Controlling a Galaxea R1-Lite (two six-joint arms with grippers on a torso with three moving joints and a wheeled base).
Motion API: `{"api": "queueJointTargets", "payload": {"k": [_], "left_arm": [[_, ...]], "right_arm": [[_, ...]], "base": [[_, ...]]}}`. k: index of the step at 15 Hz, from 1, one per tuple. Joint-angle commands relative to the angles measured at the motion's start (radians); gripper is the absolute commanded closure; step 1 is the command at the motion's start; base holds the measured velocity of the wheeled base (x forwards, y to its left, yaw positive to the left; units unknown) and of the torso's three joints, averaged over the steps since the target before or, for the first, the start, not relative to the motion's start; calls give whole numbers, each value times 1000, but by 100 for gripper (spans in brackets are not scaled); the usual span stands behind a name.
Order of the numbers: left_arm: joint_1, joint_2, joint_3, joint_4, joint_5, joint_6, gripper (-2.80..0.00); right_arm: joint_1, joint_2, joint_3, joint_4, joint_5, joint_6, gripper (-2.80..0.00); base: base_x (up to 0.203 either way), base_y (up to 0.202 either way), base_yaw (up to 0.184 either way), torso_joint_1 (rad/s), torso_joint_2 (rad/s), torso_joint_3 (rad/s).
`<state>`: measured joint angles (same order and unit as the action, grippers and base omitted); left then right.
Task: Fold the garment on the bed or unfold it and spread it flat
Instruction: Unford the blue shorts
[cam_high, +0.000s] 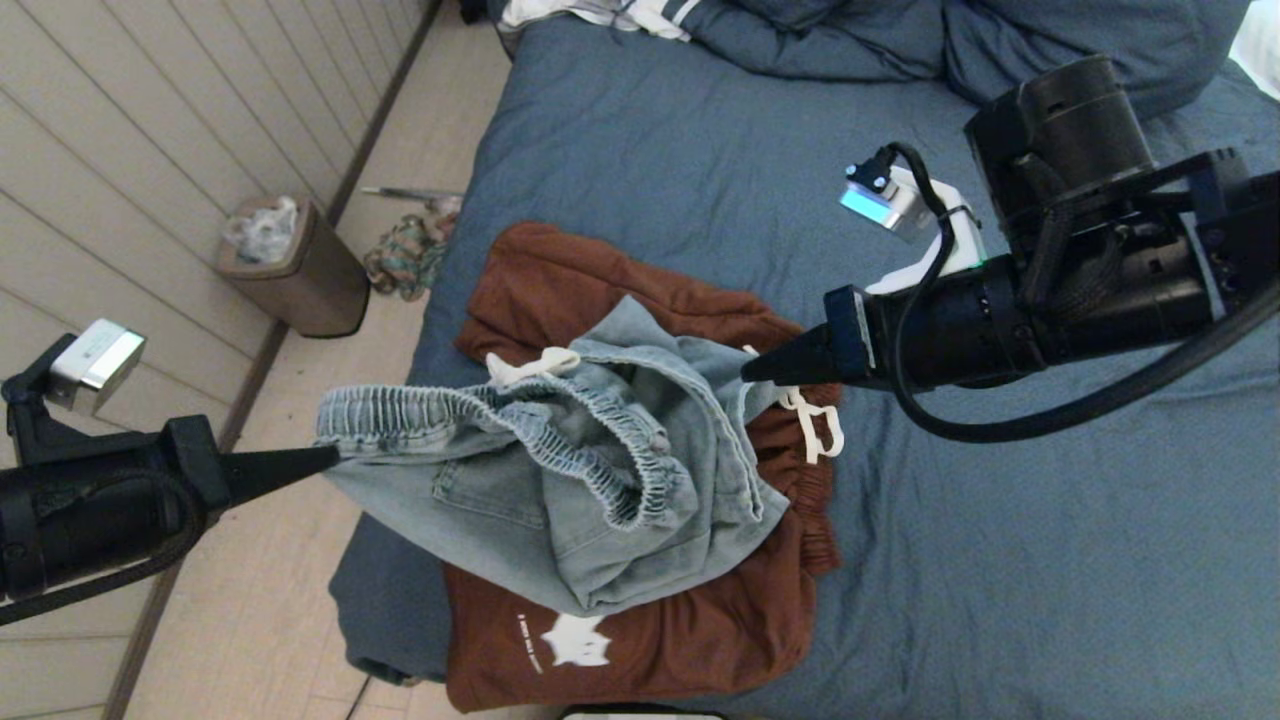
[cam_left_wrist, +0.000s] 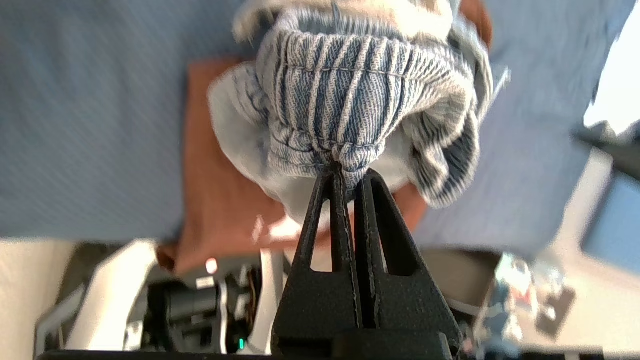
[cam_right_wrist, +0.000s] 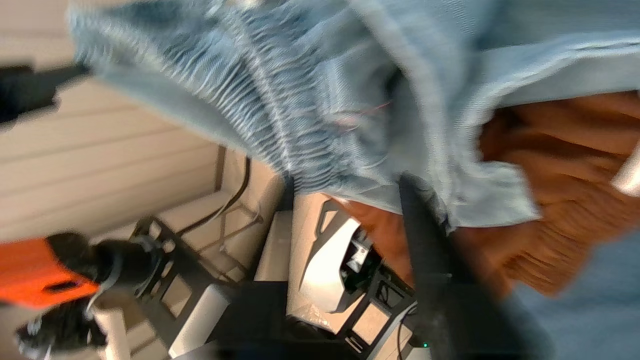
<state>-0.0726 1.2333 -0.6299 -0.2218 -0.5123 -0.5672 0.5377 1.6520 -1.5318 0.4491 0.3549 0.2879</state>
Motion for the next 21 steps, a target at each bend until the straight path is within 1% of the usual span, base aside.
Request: {"api": "queueJointTargets", "payload": {"k": [1, 2, 3, 6, 7, 8, 10, 11, 15, 19, 21], "left_arm": [[45, 37, -8, -24, -3, -5, 0], [61, 55, -8, -36, -6, -5, 0], [83, 69, -8, -49, -26, -5, 0], [164, 78, -11, -61, -117, -4, 0], [184, 78, -10, -61, -137, -3, 0], [200, 77, -8, -61, -149, -3, 0], [201, 78, -3, -60, -155, -3, 0], [201, 77, -2, -60, -155, -3, 0], [203, 68, 1, -60, -157, -3, 0], [203, 60, -1, -60, -157, -5, 0], [217, 57, -4, -60, -159, -6, 0]], "right_arm": [[60, 67, -26, 2, -2, 4, 0], [77, 103, -42, 2, -3, 6, 0], [87, 140, -61, 3, -2, 7, 0], [103, 221, -85, 3, -2, 6, 0], [102, 247, -92, 3, -2, 6, 0], [95, 274, -99, 2, -2, 7, 0], [87, 326, -109, 2, -2, 8, 0], [73, 347, -112, 0, -5, 7, 0], [-34, 411, -131, -34, -3, 2, 0], [-132, 416, -145, -36, -2, 4, 0], [-189, 409, -127, -36, 0, 1, 0]], "base": [[0, 0, 0, 0, 0, 0], [0, 0, 0, 0, 0, 0], [0, 0, 0, 0, 0, 0], [0, 0, 0, 0, 0, 0], [0, 0, 0, 0, 0, 0], [0, 0, 0, 0, 0, 0], [0, 0, 0, 0, 0, 0], [0, 0, 0, 0, 0, 0], [0, 0, 0, 0, 0, 0], [0, 0, 0, 0, 0, 0], [0, 0, 0, 0, 0, 0]]}}
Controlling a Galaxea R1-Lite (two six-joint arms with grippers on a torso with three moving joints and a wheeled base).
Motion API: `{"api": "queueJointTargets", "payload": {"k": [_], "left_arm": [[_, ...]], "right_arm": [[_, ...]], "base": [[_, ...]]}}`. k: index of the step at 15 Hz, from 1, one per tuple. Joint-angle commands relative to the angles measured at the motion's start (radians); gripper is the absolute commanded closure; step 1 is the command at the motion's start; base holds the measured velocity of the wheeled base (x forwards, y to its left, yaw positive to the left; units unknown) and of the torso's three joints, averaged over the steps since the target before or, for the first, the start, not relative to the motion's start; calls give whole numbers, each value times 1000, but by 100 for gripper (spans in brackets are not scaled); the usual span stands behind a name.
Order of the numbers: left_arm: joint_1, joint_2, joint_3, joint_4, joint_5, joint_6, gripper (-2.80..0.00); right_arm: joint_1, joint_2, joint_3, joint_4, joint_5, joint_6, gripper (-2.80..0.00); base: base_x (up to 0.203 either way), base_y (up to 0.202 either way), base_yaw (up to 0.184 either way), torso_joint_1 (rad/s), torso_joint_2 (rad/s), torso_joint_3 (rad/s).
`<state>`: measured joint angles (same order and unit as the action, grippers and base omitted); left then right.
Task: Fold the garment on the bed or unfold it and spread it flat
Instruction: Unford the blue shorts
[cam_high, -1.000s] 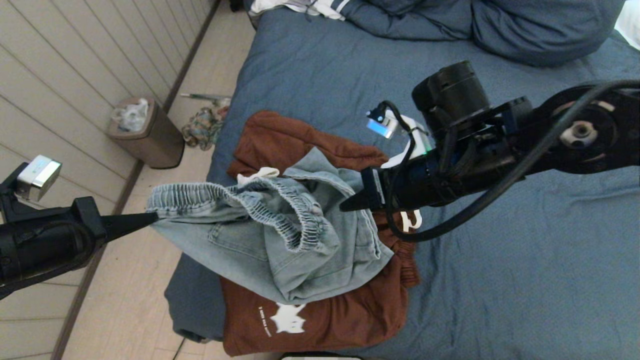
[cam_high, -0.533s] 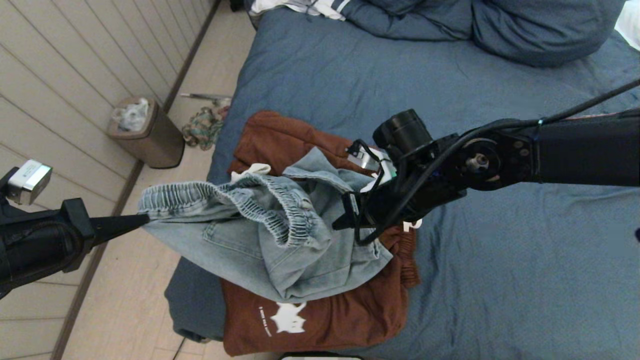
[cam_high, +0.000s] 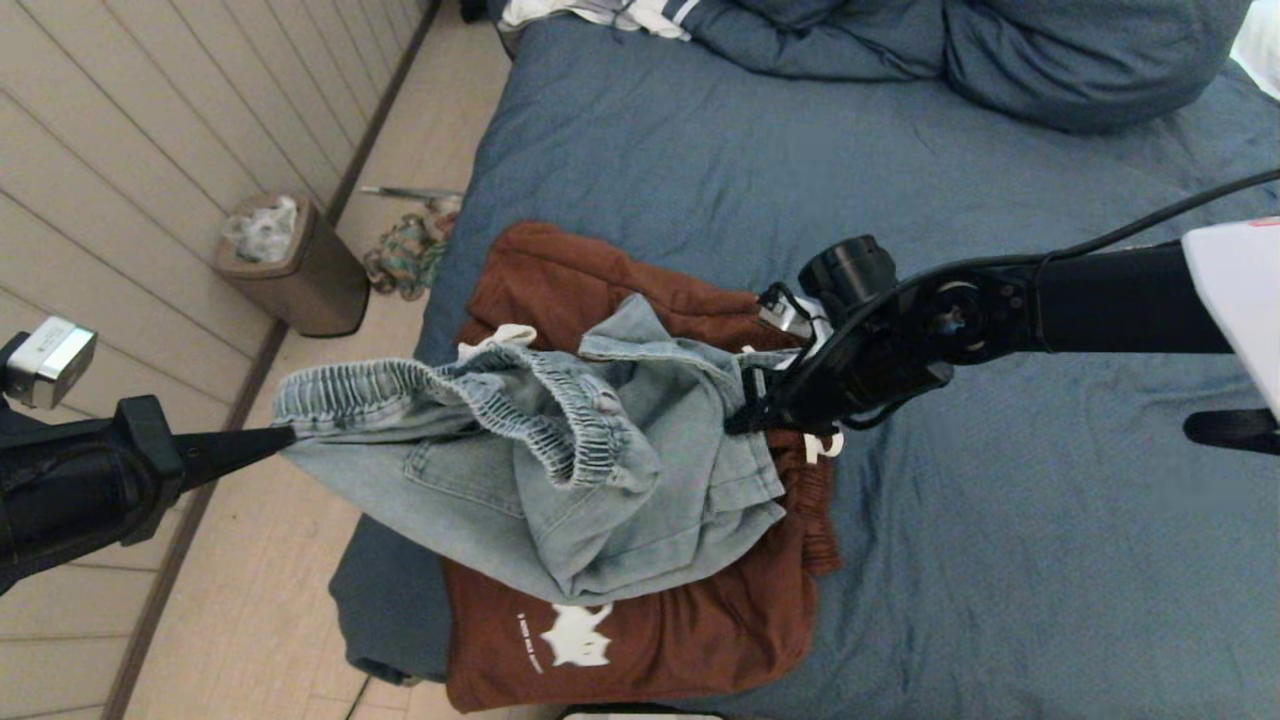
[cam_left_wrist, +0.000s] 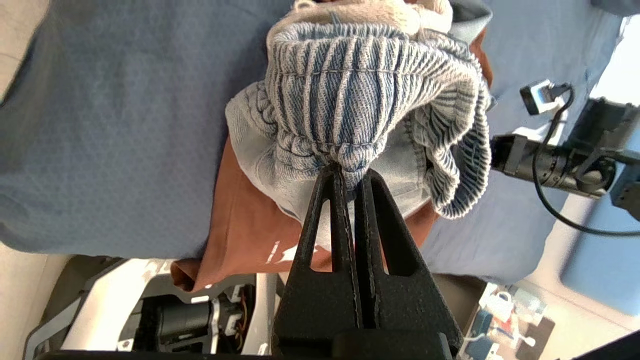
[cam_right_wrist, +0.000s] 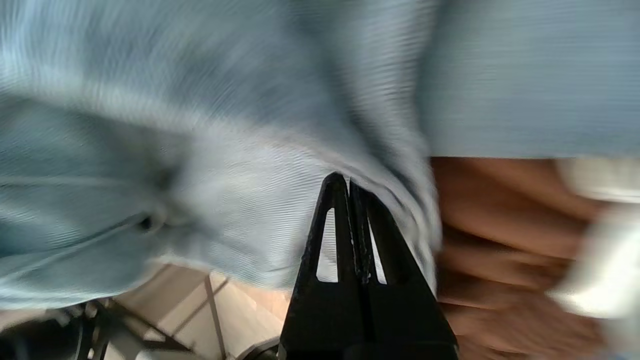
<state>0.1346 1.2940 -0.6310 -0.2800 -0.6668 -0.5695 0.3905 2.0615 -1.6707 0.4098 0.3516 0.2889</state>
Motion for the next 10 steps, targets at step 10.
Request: {"api": "queueJointTargets", "payload": {"k": [10], "left_arm": [[46, -45, 16, 8, -112, 5, 0]], "right_arm": [[-57, -115, 129, -97, 5, 7, 0]], "base": [[0, 0, 0, 0, 0, 0]]}}
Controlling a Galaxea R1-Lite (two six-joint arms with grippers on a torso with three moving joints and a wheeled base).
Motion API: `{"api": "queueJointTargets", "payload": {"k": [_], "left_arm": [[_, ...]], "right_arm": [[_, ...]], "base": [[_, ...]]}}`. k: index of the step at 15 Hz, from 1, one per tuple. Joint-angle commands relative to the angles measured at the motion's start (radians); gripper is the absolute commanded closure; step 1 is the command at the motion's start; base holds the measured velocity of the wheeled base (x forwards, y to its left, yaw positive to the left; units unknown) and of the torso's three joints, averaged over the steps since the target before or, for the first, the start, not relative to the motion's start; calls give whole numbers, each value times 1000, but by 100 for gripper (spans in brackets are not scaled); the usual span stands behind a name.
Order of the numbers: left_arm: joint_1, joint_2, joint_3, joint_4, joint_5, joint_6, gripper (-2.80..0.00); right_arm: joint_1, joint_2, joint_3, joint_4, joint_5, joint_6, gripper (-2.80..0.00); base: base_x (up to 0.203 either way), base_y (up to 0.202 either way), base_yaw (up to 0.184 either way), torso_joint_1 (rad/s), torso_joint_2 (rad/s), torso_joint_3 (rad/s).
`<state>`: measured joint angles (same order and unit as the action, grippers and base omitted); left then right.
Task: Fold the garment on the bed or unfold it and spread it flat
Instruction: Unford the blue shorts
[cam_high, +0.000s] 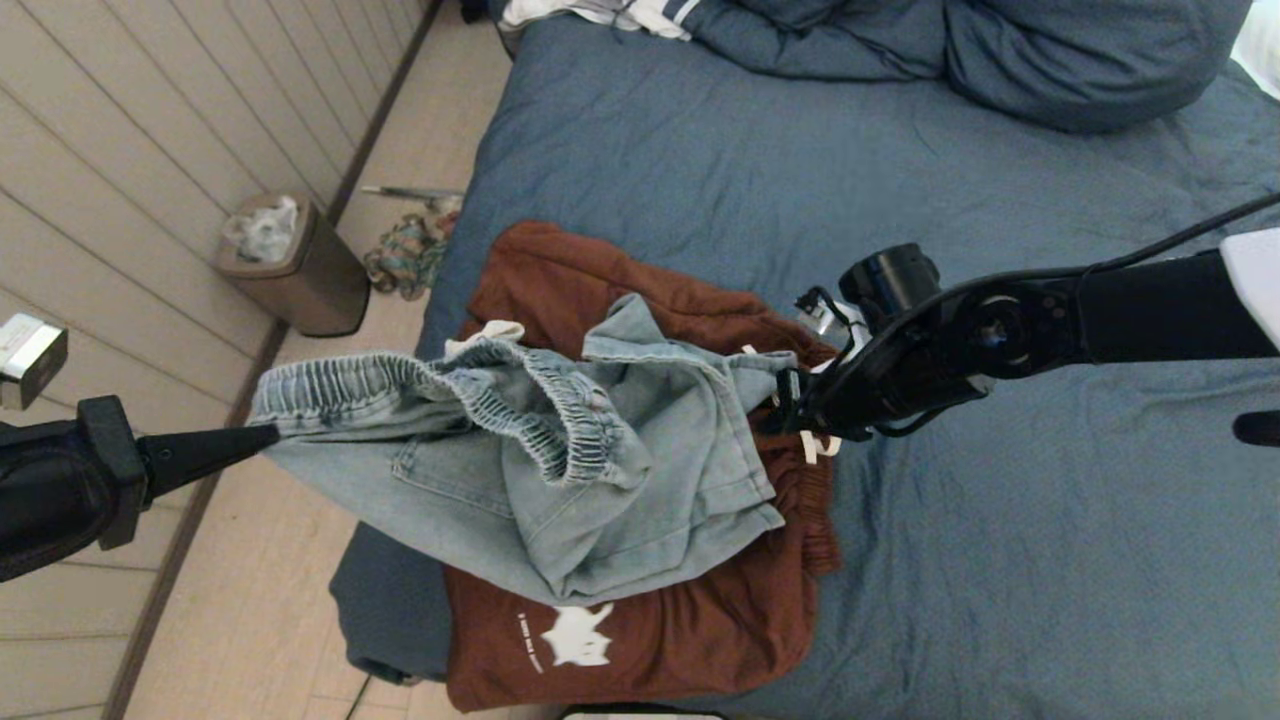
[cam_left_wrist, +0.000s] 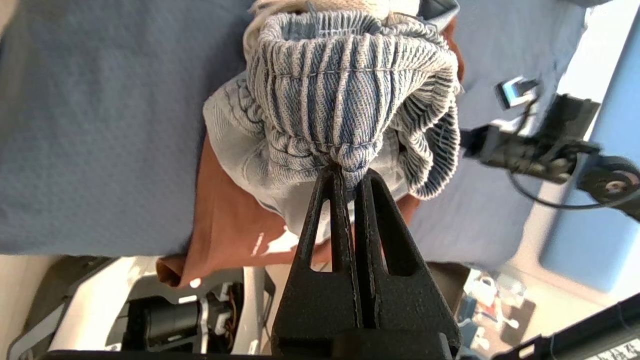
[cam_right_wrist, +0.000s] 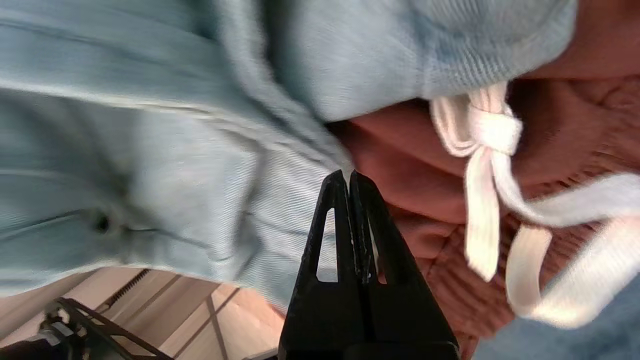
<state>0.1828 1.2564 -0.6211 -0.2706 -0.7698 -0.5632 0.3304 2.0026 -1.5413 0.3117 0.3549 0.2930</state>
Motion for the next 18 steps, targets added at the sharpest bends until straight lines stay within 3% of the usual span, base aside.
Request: {"api": "queueJointTargets", "payload": {"k": [1, 2, 3, 12, 13, 18], "left_arm": [[-3, -11, 6, -1, -17, -1, 0], [-3, -11, 2, 7, -17, -2, 0], [-4, -12, -5, 31, -17, -2, -280], [16, -56, -15, 2, -14, 5, -280], [-25, -58, -22, 4, -16, 7, -280], [-389, 12, -163, 67, 23, 32, -280]], "right_arm": [[6, -78, -1, 1, 1, 2, 0], [12, -98, 3, 1, 1, 2, 0], [15, -112, 11, 1, 1, 1, 0], [13, -136, 9, 0, 2, -3, 0], [15, -139, 9, 0, 3, -1, 0], [16, -184, 18, 3, 3, 4, 0]], "base": [[0, 0, 0, 0, 0, 0], [0, 0, 0, 0, 0, 0], [0, 0, 0, 0, 0, 0], [0, 0, 0, 0, 0, 0], [0, 0, 0, 0, 0, 0], [0, 0, 0, 0, 0, 0]]}}
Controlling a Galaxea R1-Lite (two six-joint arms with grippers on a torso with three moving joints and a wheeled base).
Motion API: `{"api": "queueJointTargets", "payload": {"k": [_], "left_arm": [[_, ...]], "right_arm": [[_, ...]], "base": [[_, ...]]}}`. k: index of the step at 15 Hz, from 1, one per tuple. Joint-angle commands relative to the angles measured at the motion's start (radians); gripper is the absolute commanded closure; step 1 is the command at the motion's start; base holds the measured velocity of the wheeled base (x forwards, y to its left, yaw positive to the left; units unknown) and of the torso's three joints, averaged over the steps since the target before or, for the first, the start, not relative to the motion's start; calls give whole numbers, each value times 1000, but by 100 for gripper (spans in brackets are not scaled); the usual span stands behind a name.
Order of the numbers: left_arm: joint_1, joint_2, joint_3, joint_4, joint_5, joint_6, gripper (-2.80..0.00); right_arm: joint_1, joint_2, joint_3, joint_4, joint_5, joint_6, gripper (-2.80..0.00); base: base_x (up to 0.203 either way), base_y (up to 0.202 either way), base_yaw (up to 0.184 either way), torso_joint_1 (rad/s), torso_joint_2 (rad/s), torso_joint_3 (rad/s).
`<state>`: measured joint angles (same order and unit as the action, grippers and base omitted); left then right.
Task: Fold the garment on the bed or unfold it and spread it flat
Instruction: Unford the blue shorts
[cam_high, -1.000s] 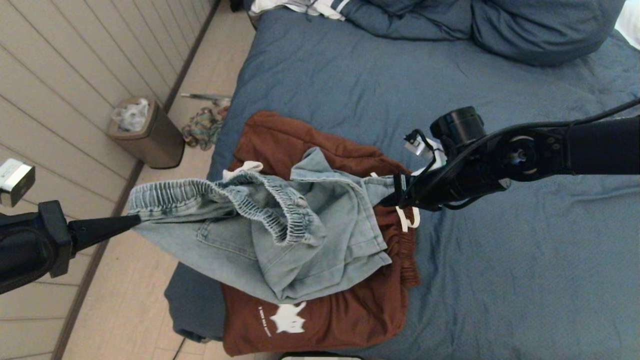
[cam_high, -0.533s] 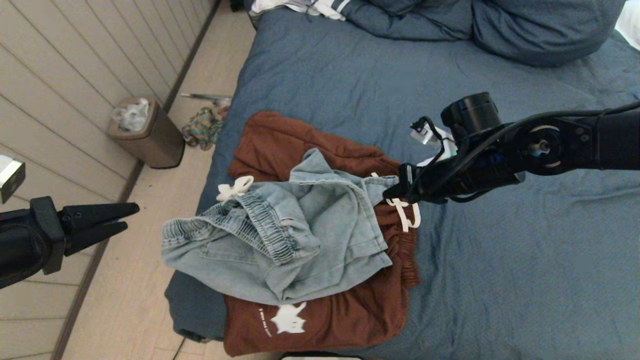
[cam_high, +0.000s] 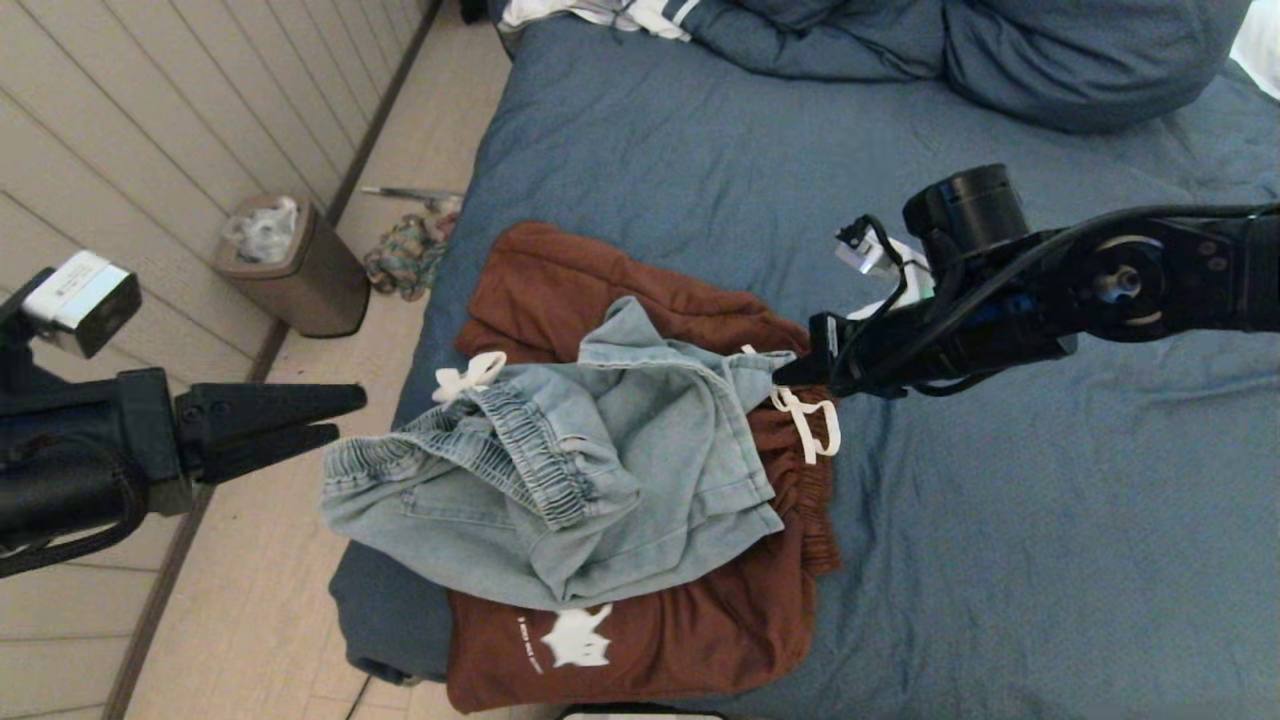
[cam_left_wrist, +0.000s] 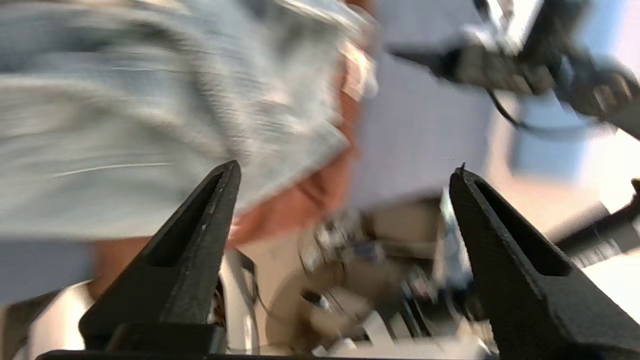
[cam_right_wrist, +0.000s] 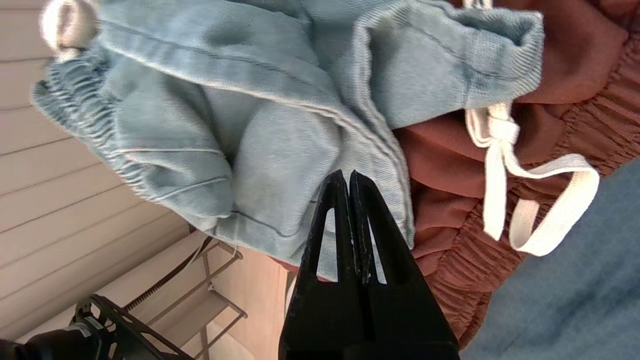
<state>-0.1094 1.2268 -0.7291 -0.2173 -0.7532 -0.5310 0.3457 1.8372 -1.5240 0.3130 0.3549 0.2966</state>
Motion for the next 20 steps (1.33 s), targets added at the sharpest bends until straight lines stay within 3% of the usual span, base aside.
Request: {"api": "queueJointTargets", "payload": {"k": [1, 2, 3, 4, 5, 6, 8, 9, 14, 15, 17, 20], "left_arm": [[-163, 72, -104, 50, 34, 5, -280], [-223, 101, -136, 92, 71, 24, -280], [-277, 131, -157, 138, 135, 83, -280], [-315, 160, -164, 177, 231, 161, -280], [-341, 187, -166, 200, 318, 198, -280], [-356, 213, -164, 208, 389, 214, -280], [-363, 244, -155, 217, 469, 221, -280], [-363, 246, -146, 220, 507, 222, 0], [-490, 276, -102, 212, 602, 216, 0], [-526, 318, -104, 210, 647, 206, 0], [-557, 378, -124, 203, 761, 158, 0], [-589, 425, -130, 161, 816, 109, 0]], "right_arm": [[1, -27, 1, 3, 3, -3, 0], [0, -30, 1, 3, 3, -4, 0], [-1, -32, -1, 3, 1, -4, 0], [-4, -33, -2, 1, 1, -5, 0], [-5, -34, -5, 1, 1, -5, 0], [-5, -38, -8, 3, 1, -5, 0], [-4, -39, -5, 1, 1, -7, 0], [-2, -39, -2, 1, 1, -5, 0], [-2, -33, -2, -2, -2, -11, 0], [-5, -33, -4, -2, -2, -11, 0], [-11, -35, -5, -3, -2, -11, 0], [-11, -27, -7, -3, -2, -13, 0]], "base": [[0, 0, 0, 0, 0, 0], [0, 0, 0, 0, 0, 0], [0, 0, 0, 0, 0, 0], [0, 0, 0, 0, 0, 0], [0, 0, 0, 0, 0, 0], [0, 0, 0, 0, 0, 0], [0, 0, 0, 0, 0, 0], [0, 0, 0, 0, 0, 0], [0, 0, 0, 0, 0, 0], [0, 0, 0, 0, 0, 0], [0, 0, 0, 0, 0, 0], [0, 0, 0, 0, 0, 0]]}}
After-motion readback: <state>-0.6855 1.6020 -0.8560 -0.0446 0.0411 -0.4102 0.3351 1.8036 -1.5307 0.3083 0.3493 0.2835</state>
